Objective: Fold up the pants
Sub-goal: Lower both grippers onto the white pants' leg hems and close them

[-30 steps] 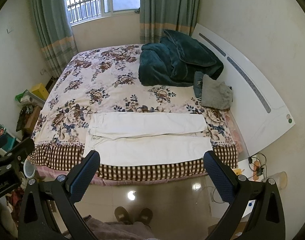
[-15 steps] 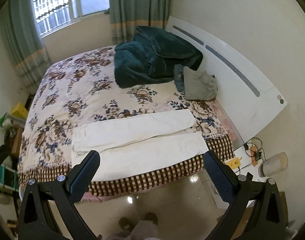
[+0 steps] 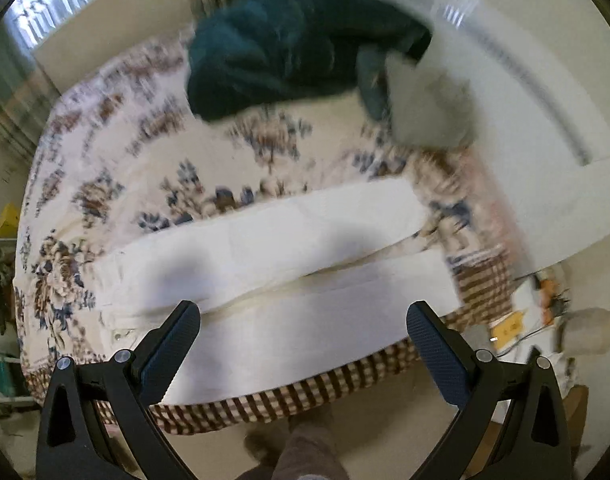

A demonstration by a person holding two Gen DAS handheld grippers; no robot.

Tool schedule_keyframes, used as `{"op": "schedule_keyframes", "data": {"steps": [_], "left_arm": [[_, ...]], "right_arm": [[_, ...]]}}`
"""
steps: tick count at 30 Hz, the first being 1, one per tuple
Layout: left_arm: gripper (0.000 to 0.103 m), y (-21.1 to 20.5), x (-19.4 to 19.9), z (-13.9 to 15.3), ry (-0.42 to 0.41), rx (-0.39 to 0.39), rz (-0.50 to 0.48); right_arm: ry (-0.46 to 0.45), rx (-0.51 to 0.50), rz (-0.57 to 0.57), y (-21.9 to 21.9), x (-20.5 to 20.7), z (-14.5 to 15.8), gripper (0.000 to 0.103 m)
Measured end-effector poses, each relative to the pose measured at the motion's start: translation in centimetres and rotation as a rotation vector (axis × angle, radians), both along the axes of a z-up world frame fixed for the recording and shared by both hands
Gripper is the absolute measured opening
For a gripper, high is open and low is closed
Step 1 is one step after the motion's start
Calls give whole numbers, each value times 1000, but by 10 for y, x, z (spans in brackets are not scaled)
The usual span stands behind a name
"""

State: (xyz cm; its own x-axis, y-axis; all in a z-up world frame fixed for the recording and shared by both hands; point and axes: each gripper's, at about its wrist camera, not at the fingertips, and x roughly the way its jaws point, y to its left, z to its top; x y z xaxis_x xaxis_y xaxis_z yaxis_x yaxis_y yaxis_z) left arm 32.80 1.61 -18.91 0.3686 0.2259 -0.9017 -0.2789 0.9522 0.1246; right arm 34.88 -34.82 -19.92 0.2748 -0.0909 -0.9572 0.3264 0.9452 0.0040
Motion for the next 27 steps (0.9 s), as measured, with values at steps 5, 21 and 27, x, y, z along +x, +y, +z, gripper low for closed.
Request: {"op": "schedule_keyframes", "data": {"steps": [5,21,27], "left_arm": [[103,-2,97,-101,204,-119,184],[103,25,285,-391,588,-209,562],[93,41,268,-422,636,-183,587]], "right_arm": [[153,85,-95,-67,122,-124,103],[414,168,-583,-229,271,-400,103],[496,185,-649,-246,278,-444,99]]}}
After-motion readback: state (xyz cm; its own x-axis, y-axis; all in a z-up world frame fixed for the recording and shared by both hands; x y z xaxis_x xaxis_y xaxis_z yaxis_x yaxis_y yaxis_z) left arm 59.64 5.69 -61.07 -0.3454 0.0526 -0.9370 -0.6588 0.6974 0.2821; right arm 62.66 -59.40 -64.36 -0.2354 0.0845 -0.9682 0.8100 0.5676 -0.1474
